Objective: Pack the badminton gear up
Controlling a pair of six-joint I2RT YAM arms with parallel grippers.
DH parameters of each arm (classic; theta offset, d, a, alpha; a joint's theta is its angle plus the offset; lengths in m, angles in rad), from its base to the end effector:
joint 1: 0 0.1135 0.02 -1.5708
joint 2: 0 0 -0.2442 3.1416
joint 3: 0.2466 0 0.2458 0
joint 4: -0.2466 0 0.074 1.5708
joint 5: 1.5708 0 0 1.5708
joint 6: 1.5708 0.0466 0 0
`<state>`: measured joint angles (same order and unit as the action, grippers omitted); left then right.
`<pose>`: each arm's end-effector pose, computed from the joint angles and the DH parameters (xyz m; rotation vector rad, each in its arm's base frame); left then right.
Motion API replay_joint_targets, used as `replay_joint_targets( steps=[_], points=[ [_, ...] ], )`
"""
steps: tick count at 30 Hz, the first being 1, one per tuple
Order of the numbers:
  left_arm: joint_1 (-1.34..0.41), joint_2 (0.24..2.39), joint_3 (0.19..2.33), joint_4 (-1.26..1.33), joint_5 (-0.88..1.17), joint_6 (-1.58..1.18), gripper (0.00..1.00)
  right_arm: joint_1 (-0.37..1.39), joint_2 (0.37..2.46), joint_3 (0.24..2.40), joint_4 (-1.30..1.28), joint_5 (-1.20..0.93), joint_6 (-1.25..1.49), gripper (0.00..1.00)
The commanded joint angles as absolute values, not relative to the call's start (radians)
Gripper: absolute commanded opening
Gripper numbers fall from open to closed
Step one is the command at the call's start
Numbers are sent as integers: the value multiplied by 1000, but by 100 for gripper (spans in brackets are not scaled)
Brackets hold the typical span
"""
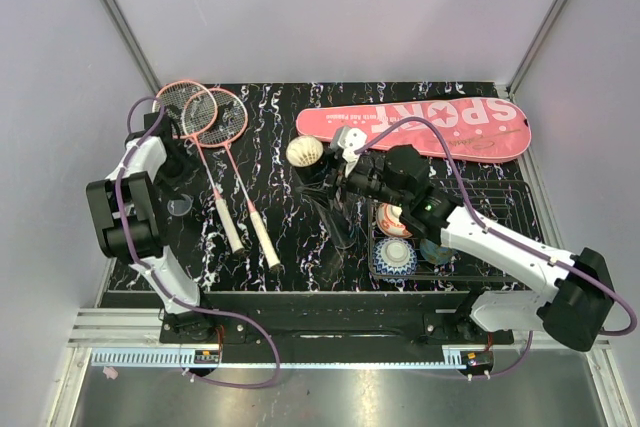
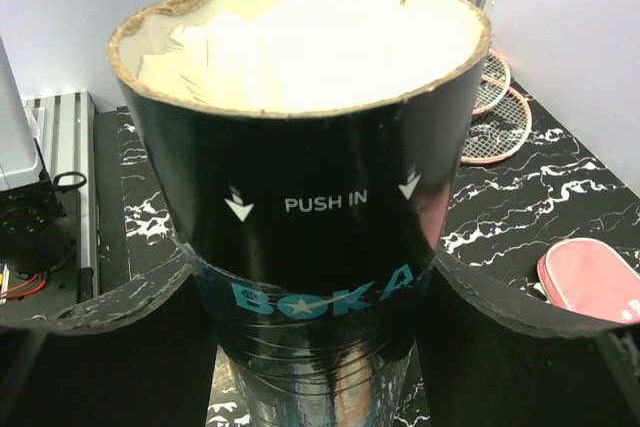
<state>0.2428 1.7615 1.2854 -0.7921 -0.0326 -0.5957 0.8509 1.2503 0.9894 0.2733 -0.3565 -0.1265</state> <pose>0.3312 0.0836 0.1823 -1.1617 2.5892 -0.0304 0.1899 0.2412 0.3432 -1.0065 1.2727 0.8416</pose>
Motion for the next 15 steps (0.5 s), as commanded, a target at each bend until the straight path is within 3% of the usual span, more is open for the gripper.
replay_joint_targets(
  steps=[1,10,15],
  points=[
    [265,1798,1351,-755,-29,-614,73,856,1193,976,370,-338,-146,38],
    [278,1879,1319,-718,-38,-626,68,854,1187,966,382,-350,-158,38],
    [279,1905,1301,-695,-38,-643,61,854,1189,957,393,-350,-152,38]
  ],
)
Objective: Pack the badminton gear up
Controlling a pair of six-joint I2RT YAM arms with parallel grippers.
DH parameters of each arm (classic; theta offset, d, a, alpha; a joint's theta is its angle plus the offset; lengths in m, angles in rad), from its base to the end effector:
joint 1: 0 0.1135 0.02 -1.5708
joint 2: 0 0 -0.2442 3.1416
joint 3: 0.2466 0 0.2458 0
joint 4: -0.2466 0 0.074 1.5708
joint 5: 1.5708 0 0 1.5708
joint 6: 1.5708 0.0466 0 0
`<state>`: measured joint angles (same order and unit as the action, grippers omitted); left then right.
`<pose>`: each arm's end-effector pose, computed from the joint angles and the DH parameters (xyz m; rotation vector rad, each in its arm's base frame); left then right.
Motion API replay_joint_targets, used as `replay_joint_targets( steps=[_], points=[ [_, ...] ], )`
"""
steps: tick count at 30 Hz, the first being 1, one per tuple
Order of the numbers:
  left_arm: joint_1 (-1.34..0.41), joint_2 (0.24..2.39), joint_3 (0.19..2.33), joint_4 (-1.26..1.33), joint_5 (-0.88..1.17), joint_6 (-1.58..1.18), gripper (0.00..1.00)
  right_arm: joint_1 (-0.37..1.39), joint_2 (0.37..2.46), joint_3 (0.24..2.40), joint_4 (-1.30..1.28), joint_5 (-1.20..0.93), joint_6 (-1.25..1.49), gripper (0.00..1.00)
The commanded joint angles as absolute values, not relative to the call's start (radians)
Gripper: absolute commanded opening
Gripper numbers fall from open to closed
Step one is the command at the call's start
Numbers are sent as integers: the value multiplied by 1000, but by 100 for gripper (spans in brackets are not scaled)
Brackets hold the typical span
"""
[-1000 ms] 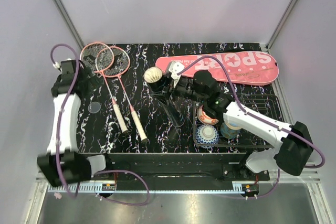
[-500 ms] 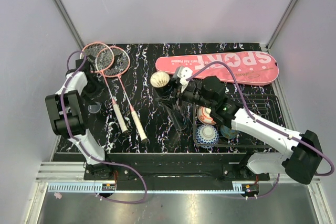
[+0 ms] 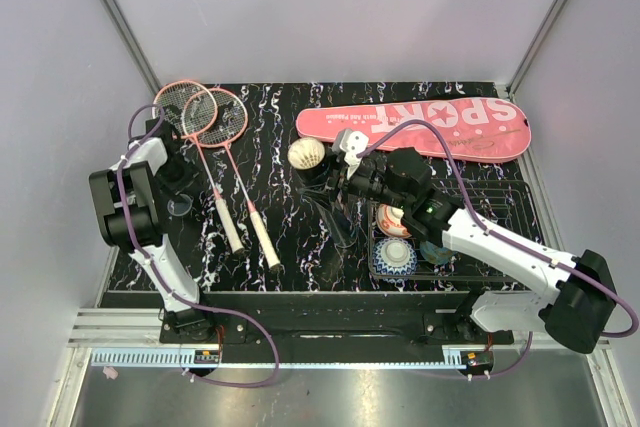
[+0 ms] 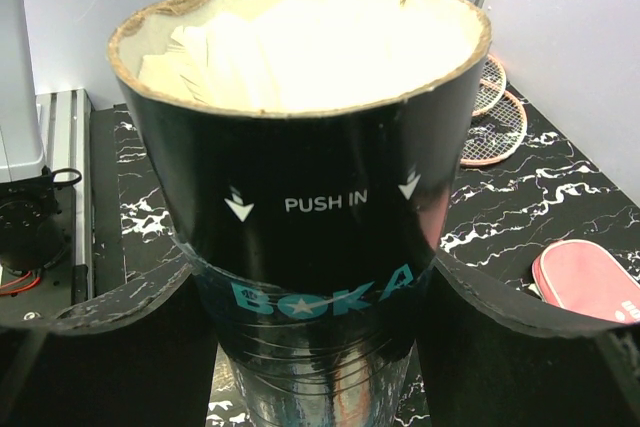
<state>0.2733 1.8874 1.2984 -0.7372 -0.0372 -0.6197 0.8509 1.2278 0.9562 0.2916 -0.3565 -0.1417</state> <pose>0.3431 0.0980 0.1461 -1.2557 2.6077 -0.0083 0.1864 0.2372 0.3397 -1.0120 1.2564 0.8301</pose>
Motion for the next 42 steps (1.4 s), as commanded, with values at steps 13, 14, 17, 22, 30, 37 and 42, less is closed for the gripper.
replay_joint_targets(
  steps=[13,14,17,22,30,37,42],
  points=[
    [279,1918,1246,-675,-40,-658,11,854,1232,997,387,-313,-89,35],
    [278,1905,1235,-667,-37,-655,7,854,1241,1008,377,-305,-75,35],
    [279,1833,1201,-650,-28,-640,0,854,1267,1047,322,-269,-48,33],
    [255,1634,1177,-640,-11,-589,0,854,1296,1085,275,-255,-25,30],
    [59,1220,1305,-614,228,-437,0,854,1385,1169,207,-238,-70,28],
    [-386,1120,1515,-666,308,-189,0,851,1447,1244,129,-279,-175,31],
    [-514,1065,1549,-745,301,-25,0,851,1437,1253,115,-299,-179,31]
  ],
)
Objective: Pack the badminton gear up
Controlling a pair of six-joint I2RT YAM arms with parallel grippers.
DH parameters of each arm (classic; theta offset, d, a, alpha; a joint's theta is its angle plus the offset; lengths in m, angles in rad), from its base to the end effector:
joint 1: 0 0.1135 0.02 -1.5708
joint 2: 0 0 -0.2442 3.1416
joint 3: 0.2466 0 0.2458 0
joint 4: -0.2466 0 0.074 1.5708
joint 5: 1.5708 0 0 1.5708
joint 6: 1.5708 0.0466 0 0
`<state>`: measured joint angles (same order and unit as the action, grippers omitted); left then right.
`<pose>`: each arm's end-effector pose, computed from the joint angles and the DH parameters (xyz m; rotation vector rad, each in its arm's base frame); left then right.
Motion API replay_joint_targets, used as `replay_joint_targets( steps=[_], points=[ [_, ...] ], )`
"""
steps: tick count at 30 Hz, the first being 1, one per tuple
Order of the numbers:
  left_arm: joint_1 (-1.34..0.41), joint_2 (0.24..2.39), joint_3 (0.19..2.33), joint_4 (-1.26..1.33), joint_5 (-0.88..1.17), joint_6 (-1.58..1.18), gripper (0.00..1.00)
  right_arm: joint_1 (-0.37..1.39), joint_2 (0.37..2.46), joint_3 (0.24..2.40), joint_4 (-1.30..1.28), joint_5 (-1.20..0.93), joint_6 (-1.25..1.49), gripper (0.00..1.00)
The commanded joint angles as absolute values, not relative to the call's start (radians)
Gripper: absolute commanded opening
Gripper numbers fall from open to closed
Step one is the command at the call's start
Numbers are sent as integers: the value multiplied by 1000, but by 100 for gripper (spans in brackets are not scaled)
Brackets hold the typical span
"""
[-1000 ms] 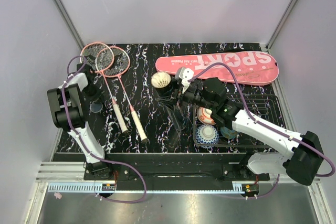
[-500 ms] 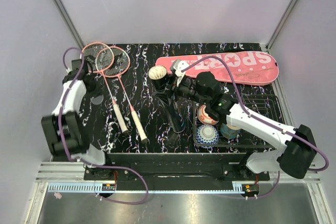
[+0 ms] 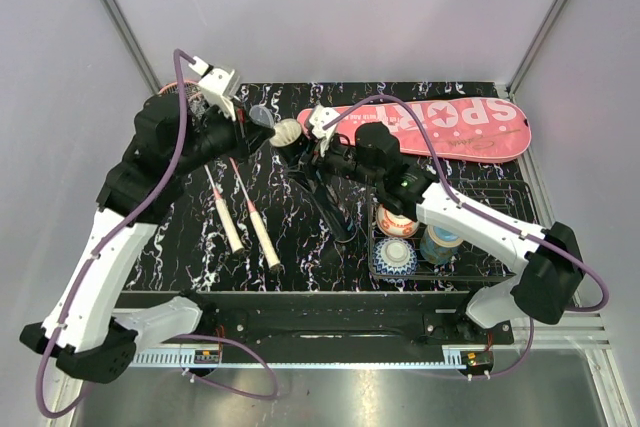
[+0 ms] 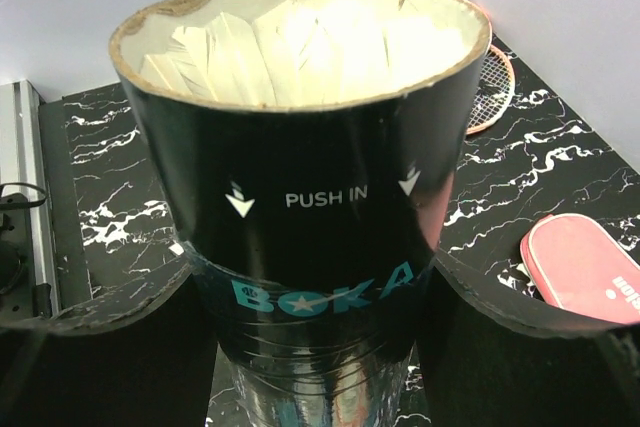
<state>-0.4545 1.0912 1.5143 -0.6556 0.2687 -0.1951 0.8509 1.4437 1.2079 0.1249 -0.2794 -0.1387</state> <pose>0.1884 -0.1058 0.4553 0.4332 1.7997 -0.7003 0.2230 0.2738 0.3452 -1.0089 1.4134 0.7646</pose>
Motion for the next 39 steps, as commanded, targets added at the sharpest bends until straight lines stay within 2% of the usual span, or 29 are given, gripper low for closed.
replay_joint_targets(
  steps=[1,9,15,20,39],
  points=[
    [-523,1059,1552,-762,299,21,0,851,1431,1250,112,-307,-187,31],
    [-548,1037,1595,-905,304,101,0,851,1425,1265,37,-412,-285,30],
    [-560,1069,1631,-962,305,107,0,851,1411,1272,-46,-535,-406,25],
    [-586,1097,1666,-1002,405,109,0,851,1385,1272,-120,-577,-482,25],
    [-658,1127,1667,-1132,497,66,0,853,1321,1241,-138,-609,-557,26]
  ],
)
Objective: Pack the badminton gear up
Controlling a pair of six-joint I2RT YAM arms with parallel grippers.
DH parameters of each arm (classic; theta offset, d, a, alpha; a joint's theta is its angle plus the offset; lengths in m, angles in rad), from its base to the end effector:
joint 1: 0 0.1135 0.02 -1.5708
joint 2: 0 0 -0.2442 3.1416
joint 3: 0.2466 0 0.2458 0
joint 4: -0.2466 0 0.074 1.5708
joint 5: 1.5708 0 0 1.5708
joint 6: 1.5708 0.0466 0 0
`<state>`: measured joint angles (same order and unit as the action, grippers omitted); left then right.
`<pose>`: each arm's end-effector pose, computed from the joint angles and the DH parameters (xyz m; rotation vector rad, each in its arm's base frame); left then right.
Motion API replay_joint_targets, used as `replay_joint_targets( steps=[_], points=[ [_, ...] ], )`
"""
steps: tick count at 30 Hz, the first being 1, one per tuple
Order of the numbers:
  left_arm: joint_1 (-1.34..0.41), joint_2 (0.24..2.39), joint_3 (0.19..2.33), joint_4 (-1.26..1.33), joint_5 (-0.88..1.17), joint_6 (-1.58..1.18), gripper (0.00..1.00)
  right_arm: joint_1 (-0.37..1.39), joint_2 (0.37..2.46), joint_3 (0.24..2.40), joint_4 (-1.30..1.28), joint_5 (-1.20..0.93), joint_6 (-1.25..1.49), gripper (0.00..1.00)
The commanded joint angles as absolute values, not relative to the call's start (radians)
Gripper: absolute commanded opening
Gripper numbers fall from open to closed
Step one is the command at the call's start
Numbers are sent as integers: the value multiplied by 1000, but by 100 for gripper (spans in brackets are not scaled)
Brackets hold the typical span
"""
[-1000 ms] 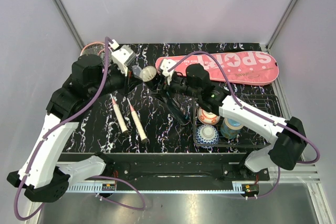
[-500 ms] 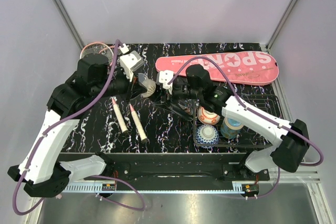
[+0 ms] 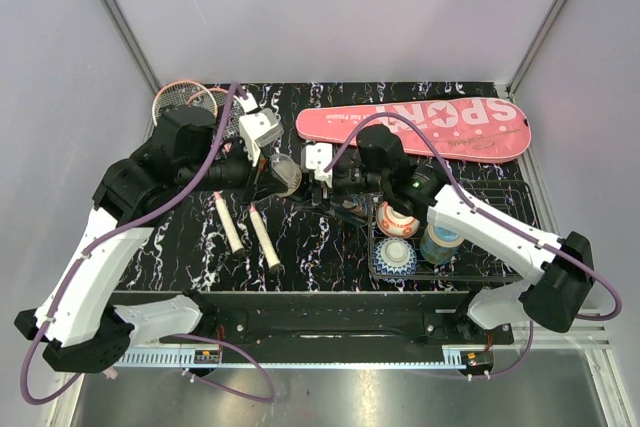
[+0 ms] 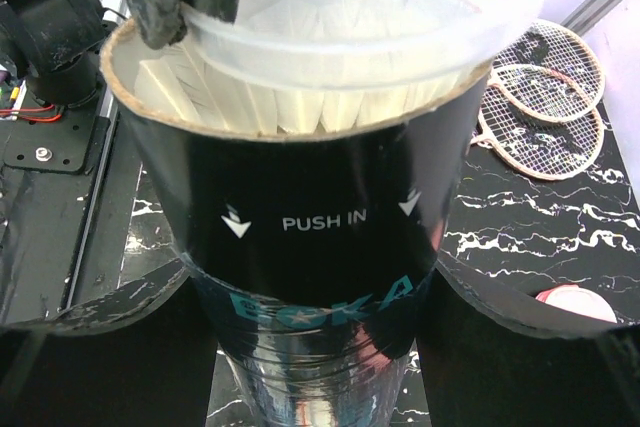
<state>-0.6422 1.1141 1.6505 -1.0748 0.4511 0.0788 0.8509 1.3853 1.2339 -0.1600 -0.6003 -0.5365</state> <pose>0.1368 -0.1277 0.4466 1.0139 1.9009 -0.8079 0.1956 0.2630 0.3424 -1.5057 1.1572 0.7776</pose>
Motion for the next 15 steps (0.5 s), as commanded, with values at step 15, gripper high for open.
replay_joint_targets(
  steps=[15],
  points=[
    [-687,1123,1621,-1100,589,54,0,857,1282,1232,-149,-629,-584,26]
  ],
)
